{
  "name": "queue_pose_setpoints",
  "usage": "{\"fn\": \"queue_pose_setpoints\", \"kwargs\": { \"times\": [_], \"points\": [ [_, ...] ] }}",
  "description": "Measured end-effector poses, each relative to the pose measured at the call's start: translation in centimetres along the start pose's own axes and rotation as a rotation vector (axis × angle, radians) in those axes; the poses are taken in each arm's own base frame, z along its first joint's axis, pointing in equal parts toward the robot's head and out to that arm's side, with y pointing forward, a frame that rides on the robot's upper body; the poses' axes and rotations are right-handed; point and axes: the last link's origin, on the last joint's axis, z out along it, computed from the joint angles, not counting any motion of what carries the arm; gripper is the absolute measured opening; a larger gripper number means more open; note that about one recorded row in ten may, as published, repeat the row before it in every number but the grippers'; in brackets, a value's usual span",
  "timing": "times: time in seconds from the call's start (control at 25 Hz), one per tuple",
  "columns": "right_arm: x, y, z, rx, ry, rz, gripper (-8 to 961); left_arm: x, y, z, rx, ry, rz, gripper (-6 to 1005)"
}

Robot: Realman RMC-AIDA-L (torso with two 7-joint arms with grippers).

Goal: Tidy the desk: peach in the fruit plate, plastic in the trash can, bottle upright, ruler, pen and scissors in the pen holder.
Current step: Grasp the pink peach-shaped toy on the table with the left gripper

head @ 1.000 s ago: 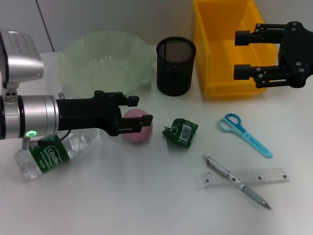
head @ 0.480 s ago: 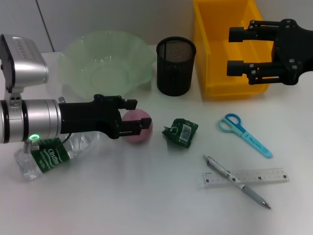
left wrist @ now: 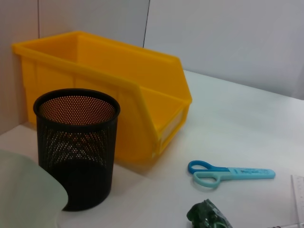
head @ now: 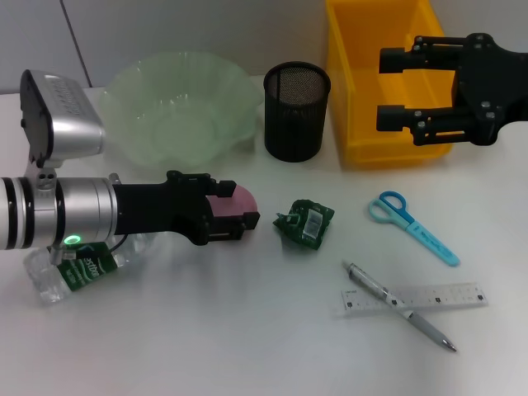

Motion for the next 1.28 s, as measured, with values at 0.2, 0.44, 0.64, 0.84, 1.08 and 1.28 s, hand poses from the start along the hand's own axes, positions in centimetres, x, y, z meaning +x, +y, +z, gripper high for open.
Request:
{"fn": "queue_pose_setpoints", "kwargs": {
  "times": [0.2,0.44,0.64,0.84,1.08,1.28],
  "points": [
    [0.1,0.0,0.2,-0.007,0.008,0.000,752,0.2,0.0,0.3,0.005,0.000,0.008,597],
    [0.2,0.0,0.2,-0.008,0.010,-0.006,753,0.5,-0.4,0.7,0.033,-0.006,0.020,592],
    [0.2,0.0,0.2,-0.012,0.018,-0.010,753,0.6,-0.9,1.0,0.069,-0.022,0.036,587],
    [0.2,0.0,0.4,-0.018,0.027,-0.012,753,0.4,-1.0,1.3,0.082,-0.043,0.051,583],
    [0.2,0.0,0.5,-0.022,0.030,-0.016,753,0.2,-1.0,1.5,0.091,-0.057,0.060,577],
    [0.1,0.0,0.6,-0.025,0.030,-0.016,753,-0.1,-1.2,1.7,0.111,-0.079,0.073,573]
  ]
}}
